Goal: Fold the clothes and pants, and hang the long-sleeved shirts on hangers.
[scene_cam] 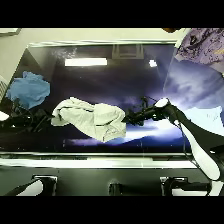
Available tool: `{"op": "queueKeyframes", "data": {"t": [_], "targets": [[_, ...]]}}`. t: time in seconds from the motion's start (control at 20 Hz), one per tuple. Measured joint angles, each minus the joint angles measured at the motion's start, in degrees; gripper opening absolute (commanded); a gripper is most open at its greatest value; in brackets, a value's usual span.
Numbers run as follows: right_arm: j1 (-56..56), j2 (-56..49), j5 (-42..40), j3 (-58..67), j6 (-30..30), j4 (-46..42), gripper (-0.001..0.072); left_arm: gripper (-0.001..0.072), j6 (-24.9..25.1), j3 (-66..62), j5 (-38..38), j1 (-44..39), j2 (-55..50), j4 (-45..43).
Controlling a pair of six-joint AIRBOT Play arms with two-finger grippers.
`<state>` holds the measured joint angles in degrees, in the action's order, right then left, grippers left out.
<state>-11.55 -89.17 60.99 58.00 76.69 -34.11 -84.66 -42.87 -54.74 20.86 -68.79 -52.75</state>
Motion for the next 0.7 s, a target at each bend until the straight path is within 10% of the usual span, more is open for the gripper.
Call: {"op": "queueKeyframes", "data": {"t": [0.35,0.45,0.55,0.7], "targets": [[-0.02,0.17,1.57,0.00,1.86,-0.59,0.0028,0.0655,7.23,3.04,7.26,0.79,-6.16,6.47],[-0.02,0.20,2.32,0.00,2.01,-0.59,0.0028,0.0494,7.76,3.21,9.51,0.17,-6.97,7.65],[-0.02,0.20,2.91,0.00,2.05,-0.59,0.0028,0.0106,8.02,3.39,11.96,-1.07,-7.58,7.85],[-0.02,0.92,3.30,0.00,2.27,-0.72,0.0027,0.0017,8.22,3.15,13.92,-3.45,-7.87,8.96]]}}
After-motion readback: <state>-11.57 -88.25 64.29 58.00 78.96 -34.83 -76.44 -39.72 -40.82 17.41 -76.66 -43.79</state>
